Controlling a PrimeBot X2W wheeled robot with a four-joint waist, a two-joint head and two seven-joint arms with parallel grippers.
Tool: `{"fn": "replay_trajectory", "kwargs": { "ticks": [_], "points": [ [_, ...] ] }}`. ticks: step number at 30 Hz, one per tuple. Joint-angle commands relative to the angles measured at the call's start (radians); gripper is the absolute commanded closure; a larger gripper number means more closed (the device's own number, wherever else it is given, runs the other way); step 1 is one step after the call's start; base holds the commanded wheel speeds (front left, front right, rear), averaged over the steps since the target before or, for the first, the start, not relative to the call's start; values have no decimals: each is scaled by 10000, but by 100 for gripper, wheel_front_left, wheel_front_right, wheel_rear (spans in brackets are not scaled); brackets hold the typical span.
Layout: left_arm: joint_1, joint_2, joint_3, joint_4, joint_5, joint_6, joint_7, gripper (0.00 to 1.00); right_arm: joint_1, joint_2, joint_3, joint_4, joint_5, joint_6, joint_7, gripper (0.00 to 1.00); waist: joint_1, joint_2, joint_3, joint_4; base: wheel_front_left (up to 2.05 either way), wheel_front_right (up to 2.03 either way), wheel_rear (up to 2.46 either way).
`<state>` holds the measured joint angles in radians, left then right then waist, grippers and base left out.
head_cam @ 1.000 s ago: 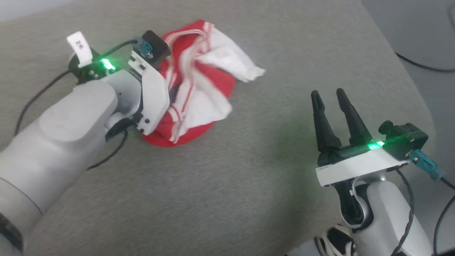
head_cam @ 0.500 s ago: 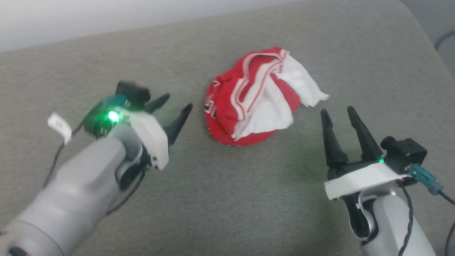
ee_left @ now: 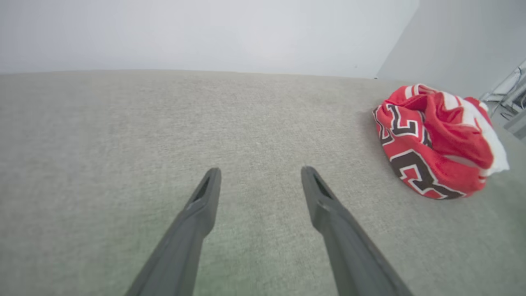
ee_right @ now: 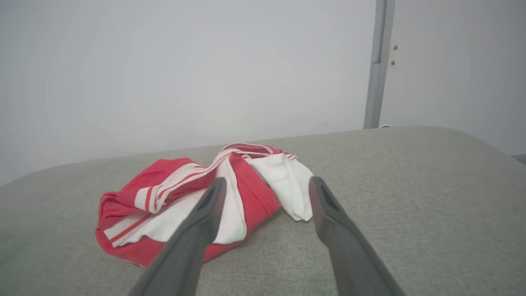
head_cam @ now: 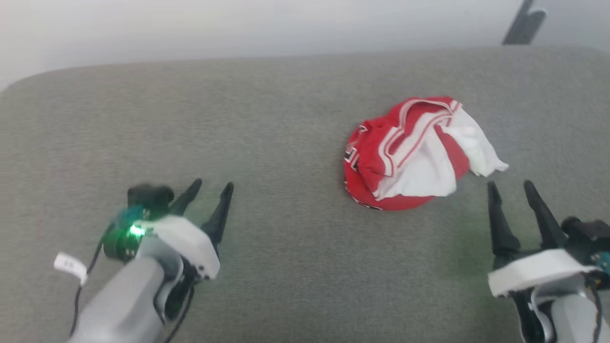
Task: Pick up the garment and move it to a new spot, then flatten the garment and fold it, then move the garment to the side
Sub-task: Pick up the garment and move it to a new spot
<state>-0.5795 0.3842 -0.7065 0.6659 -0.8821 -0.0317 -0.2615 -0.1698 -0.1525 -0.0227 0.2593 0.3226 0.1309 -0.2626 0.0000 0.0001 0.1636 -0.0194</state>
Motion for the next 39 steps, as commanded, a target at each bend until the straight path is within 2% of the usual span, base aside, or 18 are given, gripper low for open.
{"fn": "replay_trajectory", "kwargs": {
  "ticks": [1,9,16,22,31,39],
  "points": [
    [697,-124,671,-322,515,-43,-45,0,275,-109,-120,-25,-44,-3,-27,0,0,-1,-391,442,0,0,0],
    [2987,-480,3245,-1656,2496,-268,-48,0,876,-365,-539,-49,173,-3,-27,0,0,-1,-958,822,0,0,0],
    [4664,-953,5057,-3149,3954,-437,-49,0,1032,-447,-587,-134,100,-3,-27,0,0,-1,-1338,781,0,0,0],
    [5554,-1364,6177,-4194,5033,-511,-49,0,1017,-374,-610,-189,50,-3,-27,0,0,-1,-1561,711,0,0,0],
    [6470,-2154,7209,-5163,6290,-798,-50,0,1043,-344,-509,-250,-16,-3,-27,0,0,-1,-1680,656,0,0,0],
    [6662,-2569,7504,-5172,6609,-955,-50,0,1005,-420,-434,-161,-72,-3,-27,0,0,-1,-1597,698,0,0,0]
  ]
}}
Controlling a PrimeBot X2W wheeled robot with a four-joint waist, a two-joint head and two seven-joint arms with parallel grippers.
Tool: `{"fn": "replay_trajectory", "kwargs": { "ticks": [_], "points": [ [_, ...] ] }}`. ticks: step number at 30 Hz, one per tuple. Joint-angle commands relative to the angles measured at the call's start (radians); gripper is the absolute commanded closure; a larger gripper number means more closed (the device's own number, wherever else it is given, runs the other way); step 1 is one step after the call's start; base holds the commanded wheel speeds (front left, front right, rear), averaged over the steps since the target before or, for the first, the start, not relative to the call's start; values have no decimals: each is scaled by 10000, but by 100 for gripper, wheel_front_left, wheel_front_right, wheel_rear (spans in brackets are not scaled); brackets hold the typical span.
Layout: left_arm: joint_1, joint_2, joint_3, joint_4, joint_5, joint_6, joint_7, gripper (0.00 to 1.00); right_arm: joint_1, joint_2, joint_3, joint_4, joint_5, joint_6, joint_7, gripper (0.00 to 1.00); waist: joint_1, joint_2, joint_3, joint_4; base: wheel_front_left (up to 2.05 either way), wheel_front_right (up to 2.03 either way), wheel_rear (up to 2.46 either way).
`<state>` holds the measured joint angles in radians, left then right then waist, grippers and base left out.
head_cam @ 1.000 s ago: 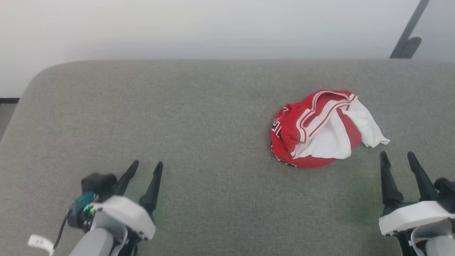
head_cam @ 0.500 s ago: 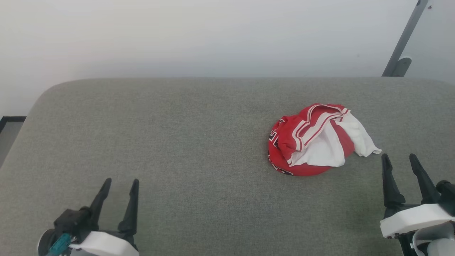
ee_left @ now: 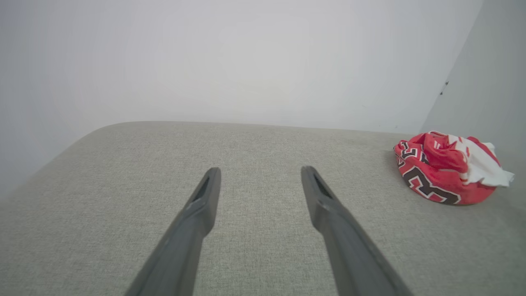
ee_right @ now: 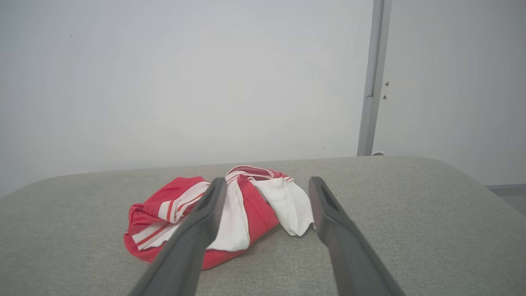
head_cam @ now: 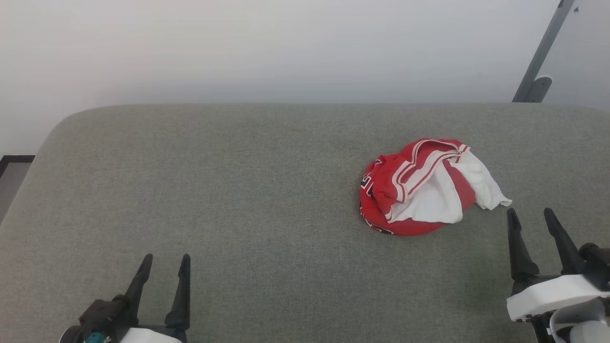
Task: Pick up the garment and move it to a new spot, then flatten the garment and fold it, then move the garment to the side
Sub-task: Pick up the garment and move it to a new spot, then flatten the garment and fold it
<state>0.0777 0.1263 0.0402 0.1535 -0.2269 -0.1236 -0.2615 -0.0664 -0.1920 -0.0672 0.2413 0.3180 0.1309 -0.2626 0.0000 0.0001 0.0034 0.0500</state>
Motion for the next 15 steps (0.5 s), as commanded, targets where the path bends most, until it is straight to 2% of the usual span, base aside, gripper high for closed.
{"fn": "replay_trajectory", "kwargs": {
  "ticks": [1,8,12,15],
  "points": [
    [93,-9,63,-63,96,-50,-50,0,-49,-38,13,15,-30,-3,-27,0,0,-1,19,13,0,0,0],
    [-98,-174,111,-145,203,-70,-50,0,-229,-263,271,364,-67,-3,-26,0,0,-1,250,41,0,0,0],
    [-275,-305,-39,-198,181,-76,-50,0,-877,-780,589,867,-131,-3,414,0,0,-1,637,51,0,0,0],
    [-468,-418,-170,-207,127,-70,-50,0,-1552,-1419,863,1063,-47,-6,1184,0,0,-1,1119,102,0,0,0]
  ]
}}
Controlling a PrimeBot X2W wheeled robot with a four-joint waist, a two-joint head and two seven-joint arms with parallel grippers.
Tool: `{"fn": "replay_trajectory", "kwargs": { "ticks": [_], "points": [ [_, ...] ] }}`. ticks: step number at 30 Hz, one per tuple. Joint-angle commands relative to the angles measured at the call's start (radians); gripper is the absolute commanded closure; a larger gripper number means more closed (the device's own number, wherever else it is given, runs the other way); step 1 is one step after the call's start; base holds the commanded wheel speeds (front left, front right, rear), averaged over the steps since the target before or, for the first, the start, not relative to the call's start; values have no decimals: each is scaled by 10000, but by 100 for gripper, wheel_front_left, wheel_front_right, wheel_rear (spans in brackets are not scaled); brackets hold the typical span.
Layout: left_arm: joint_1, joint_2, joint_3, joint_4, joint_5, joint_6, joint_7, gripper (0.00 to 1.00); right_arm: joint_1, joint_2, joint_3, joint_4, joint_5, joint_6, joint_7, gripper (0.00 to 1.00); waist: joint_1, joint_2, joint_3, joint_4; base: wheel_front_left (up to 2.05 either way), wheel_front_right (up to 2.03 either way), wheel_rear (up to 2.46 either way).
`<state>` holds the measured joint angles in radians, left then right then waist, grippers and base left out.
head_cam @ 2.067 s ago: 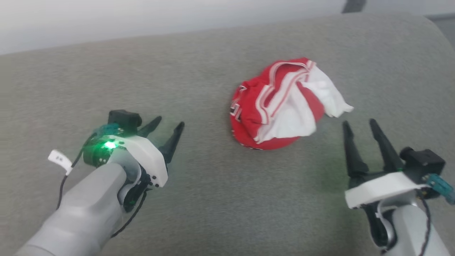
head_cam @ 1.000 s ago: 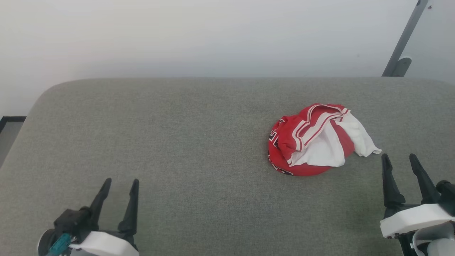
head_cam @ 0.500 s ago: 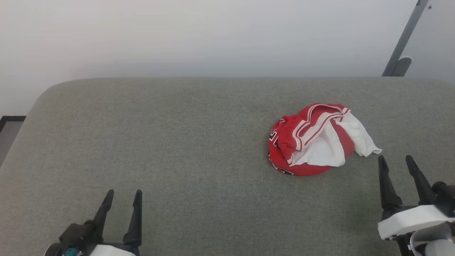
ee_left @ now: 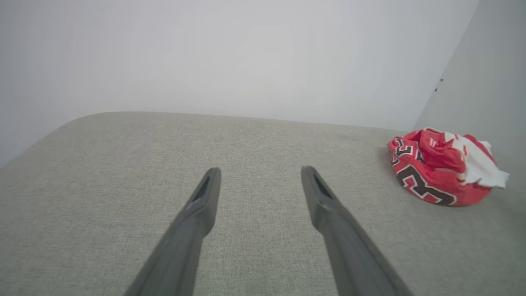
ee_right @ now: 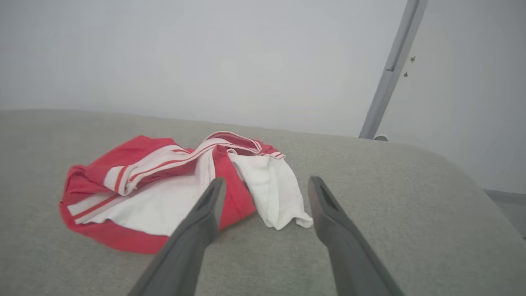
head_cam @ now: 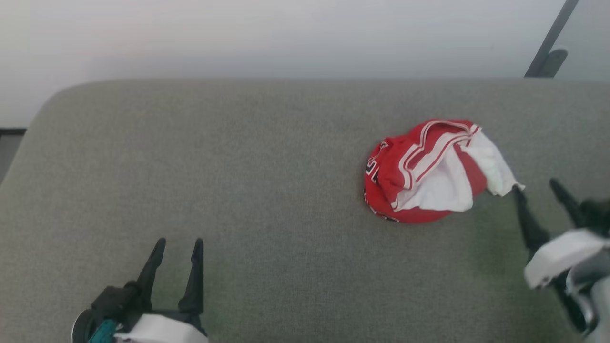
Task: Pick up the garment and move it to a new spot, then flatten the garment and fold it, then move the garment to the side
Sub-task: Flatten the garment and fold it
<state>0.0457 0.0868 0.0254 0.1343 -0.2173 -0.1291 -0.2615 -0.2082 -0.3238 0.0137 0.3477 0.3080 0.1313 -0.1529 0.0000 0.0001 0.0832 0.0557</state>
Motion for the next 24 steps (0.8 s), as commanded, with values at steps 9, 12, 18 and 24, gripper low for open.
{"fn": "replay_trajectory", "kwargs": {
  "ticks": [9,12,18,24],
  "points": [
    [-933,-240,-346,118,-46,-17,-50,0,-2307,-2184,871,489,1292,-15,3529,0,0,-1,1591,310,0,0,0],
    [-1223,-301,-504,202,-97,-17,-50,0,-2926,-2821,1255,917,1799,-13,5115,0,0,-1,1945,473,0,0,0],
    [-1710,-361,-707,276,-241,-18,-50,0,-3998,-3596,2278,891,3247,-13,7650,0,0,-1,2608,704,0,0,0],
    [-2108,-365,-975,231,-549,-18,-50,0,-4572,-4036,2626,1049,3818,-13,8650,0,0,-1,3161,986,0,0,0]
  ]
}}
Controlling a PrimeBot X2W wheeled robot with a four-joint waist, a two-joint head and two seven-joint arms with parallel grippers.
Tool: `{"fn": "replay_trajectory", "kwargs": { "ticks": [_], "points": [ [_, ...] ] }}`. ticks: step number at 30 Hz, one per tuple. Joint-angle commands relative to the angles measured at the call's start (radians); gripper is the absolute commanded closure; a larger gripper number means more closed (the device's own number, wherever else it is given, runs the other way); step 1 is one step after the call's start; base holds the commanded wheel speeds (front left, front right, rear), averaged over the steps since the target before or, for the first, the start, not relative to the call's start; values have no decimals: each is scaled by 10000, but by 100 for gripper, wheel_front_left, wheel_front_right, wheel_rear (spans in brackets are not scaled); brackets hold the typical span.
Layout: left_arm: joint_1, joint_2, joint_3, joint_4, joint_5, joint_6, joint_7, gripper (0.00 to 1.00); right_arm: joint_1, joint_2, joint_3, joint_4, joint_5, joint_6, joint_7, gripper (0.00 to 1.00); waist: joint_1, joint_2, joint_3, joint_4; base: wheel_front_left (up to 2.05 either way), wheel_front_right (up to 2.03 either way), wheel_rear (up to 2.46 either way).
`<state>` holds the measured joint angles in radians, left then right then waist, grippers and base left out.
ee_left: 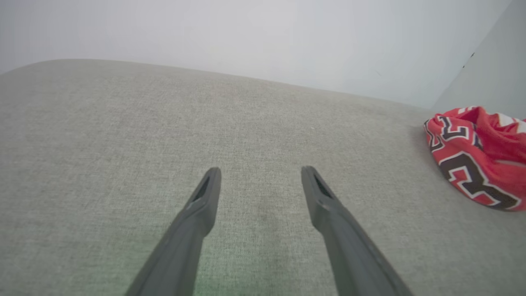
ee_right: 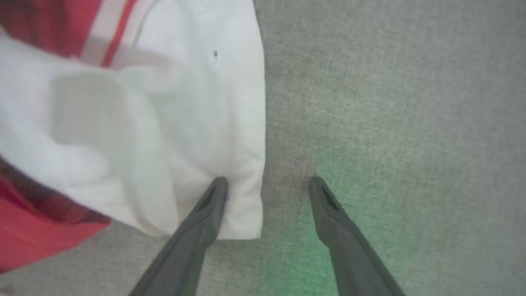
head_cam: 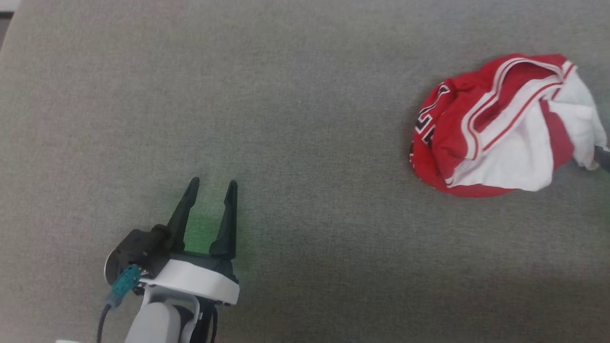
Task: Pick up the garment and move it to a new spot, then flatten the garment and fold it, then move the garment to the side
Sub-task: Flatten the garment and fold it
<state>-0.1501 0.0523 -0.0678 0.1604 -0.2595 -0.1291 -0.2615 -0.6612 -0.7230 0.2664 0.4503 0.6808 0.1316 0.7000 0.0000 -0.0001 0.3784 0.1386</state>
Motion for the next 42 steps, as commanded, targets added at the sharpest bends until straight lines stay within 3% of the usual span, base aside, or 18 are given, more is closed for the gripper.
{"fn": "replay_trajectory", "kwargs": {
  "ticks": [1,4,5,6,7,16,25,32,33,34,35,42],
  "points": [
    [-217,-24,-71,-26,-158,-18,-50,0,-62,-87,204,40,111,-17,288,0,0,1,283,191,0,0,0],
    [-317,-25,-84,-10,-199,-18,-50,0,85,-47,541,107,289,-16,620,0,0,1,459,234,0,0,0],
    [-345,-24,-73,-13,-200,-18,-50,0,130,-29,665,77,351,-14,701,26,0,1,502,229,0,0,0],
    [-364,-18,-54,-11,-201,-18,-50,0,144,-21,739,46,416,-9,716,86,0,1,538,217,0,0,0],
    [-406,-22,-29,15,-178,-18,-51,0,151,-70,828,48,482,-9,631,100,0,1,581,178,0,0,0],
    [-636,-25,-29,-36,48,-19,-51,0,-303,-816,-11,472,167,-25,-578,100,0,1,592,-167,0,0,0],
    [-664,-18,-25,-67,189,-19,-51,0,-10,-1582,-1350,1765,-319,-17,-1642,100,0,1,686,-469,0,0,0],
    [-800,46,-41,-46,316,-19,-49,0,-12,-1233,-1707,2349,-733,-17,-2445,99,0,1,672,-655,0,0,0],
    [-816,99,-74,-41,343,-19,-49,0,-71,-1172,-1757,2403,-831,-19,-2680,60,0,1,648,-693,0,0,0],
    [-823,145,-106,-28,350,-19,-49,0,-106,-1088,-1792,2455,-882,-19,-2921,8,0,1,610,-737,0,0,0],
    [-819,207,-127,-28,356,-19,-49,0,-119,-963,-1795,2489,-893,-17,-3159,0,0,1,556,-795,0,0,0],
    [-1306,1168,-661,-39,415,-19,-51,0,181,-518,-1641,2262,-1156,-17,-5700,0,0,1,-68,-1275,0,0,0]
  ]
}}
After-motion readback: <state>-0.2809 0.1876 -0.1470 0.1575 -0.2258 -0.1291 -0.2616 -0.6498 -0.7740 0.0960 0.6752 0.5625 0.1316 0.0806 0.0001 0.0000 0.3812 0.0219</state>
